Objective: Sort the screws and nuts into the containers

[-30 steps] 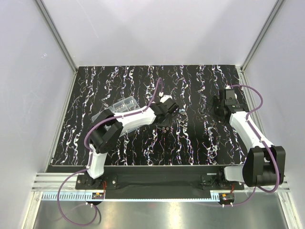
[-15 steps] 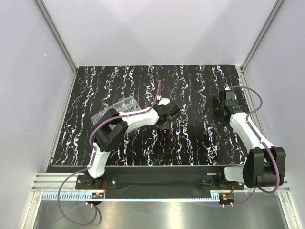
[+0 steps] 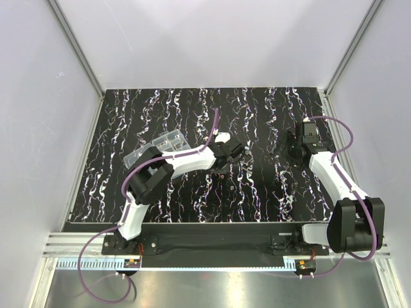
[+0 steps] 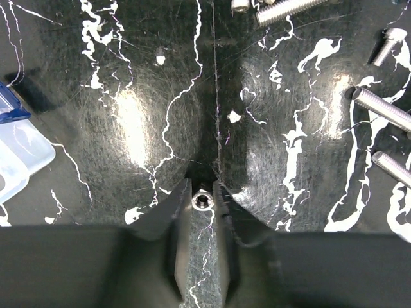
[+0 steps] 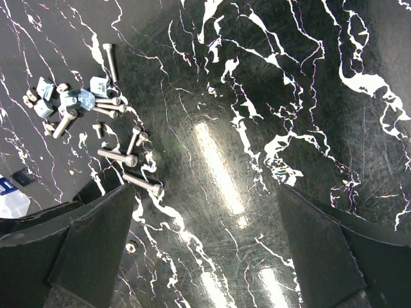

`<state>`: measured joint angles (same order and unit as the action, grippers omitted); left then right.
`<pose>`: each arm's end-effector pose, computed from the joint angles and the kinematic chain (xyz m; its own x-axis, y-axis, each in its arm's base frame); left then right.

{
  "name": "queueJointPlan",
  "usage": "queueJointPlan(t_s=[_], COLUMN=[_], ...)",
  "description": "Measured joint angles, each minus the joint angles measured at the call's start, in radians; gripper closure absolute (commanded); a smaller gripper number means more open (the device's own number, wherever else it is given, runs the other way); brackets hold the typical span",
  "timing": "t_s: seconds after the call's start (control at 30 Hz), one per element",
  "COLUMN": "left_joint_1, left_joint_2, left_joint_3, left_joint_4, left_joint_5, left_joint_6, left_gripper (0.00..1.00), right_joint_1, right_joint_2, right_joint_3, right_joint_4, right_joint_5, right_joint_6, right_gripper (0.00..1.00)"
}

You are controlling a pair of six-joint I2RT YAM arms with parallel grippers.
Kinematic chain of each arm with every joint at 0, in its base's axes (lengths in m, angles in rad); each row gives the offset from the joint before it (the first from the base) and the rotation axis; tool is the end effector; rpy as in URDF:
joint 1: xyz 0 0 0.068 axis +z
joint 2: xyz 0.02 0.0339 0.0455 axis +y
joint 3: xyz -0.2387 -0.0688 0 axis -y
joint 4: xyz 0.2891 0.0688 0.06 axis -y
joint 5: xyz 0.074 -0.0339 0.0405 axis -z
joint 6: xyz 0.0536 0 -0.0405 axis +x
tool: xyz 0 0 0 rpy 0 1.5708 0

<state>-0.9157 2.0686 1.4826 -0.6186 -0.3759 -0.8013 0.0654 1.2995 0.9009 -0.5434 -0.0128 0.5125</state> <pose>0.2912 -0.3467 0.0977 -0.8681 0.0333 -0.4953 0.0489 0.9986 -0.0187 0.3201 0.0217 0.1834 -0.7391 0.4430 -0.5075 0.3322 0.8951 0.2974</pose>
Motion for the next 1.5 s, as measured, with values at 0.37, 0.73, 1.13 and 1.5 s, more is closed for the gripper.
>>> queueJointPlan(t_s=[0.37,0.73,1.13,1.5], left_joint_1=[-0.002,-0.008,-0.033,-0.036], left_joint_2=[-0.014,-0.129,-0.243,-0.203], left_joint_3=[-0.025,-0.139,-0.227,-0.251], left_joint_4=[0.026,0.023,0.069,0.094], left_joint_5=[-0.021,-0.022,0.024,0.037], left_joint_6=[0.006,0.079,0.114,0.123], left_gripper=[0.85,0.48,0.47,0.53], right_joint_1=[0.000,0.000,0.000,0.000], right_joint_2=[0.000,0.000,0.000,-0.001], right_joint_3=[0.000,-0.001,-0.012,-0.015], right_joint_4=[0.000,0.000,0.000,-0.001], right_joint_5=[0.000,0.000,0.000,0.005], right_joint_6=[0.000,0.001,0.008,0.009], right_gripper=[0.00,0.00,0.00,0.00])
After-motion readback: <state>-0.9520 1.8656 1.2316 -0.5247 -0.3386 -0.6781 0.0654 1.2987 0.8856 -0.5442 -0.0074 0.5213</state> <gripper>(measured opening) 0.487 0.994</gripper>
